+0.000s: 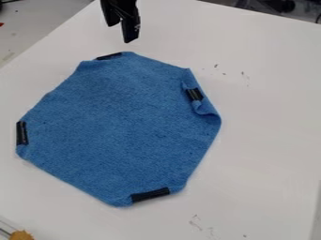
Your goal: Fold the cloth from the top right to bottom left
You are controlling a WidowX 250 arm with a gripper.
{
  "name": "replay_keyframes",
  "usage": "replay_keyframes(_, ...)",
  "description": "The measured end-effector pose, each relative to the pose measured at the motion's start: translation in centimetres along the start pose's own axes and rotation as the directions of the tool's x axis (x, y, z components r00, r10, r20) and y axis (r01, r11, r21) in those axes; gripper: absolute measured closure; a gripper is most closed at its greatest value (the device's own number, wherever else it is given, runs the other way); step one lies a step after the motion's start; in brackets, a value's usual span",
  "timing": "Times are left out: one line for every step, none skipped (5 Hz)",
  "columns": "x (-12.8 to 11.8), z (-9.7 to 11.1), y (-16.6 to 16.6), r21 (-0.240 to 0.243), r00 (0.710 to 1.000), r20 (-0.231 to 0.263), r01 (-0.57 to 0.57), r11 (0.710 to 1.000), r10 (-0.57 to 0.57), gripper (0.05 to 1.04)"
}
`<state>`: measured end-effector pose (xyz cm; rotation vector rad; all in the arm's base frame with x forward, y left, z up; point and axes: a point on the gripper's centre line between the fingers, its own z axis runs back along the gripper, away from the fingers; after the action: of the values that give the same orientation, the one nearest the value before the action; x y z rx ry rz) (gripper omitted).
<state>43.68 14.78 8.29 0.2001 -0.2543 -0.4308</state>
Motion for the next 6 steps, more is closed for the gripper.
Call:
replay_keyframes(-0.6,-1.8,-0.7,-0.035,0.999,-0.041,-0.005,0.999,0.003,0.082)
replay_keyframes(0.6,-1.5,-2.3,-0.036,0.994,-0.109,-0.008,0.999,0.004,0.082)
replay_keyframes(2.2,-0.2,-3.4,-0.030,0.992,-0.126,0.003,1.000,-0.007,0.083)
replay_keyframes(3.5,0.9,-5.2,-0.052,0.989,-0.145,-0.051,0.997,0.043,0.083)
replay_keyframes(4.3,0.5,-9.2,-0.068,0.980,-0.175,-0.113,0.991,0.100,0.083)
replay_keyframes(3.9,0.5,-12.3,-0.053,0.972,-0.154,-0.187,0.981,0.177,0.083)
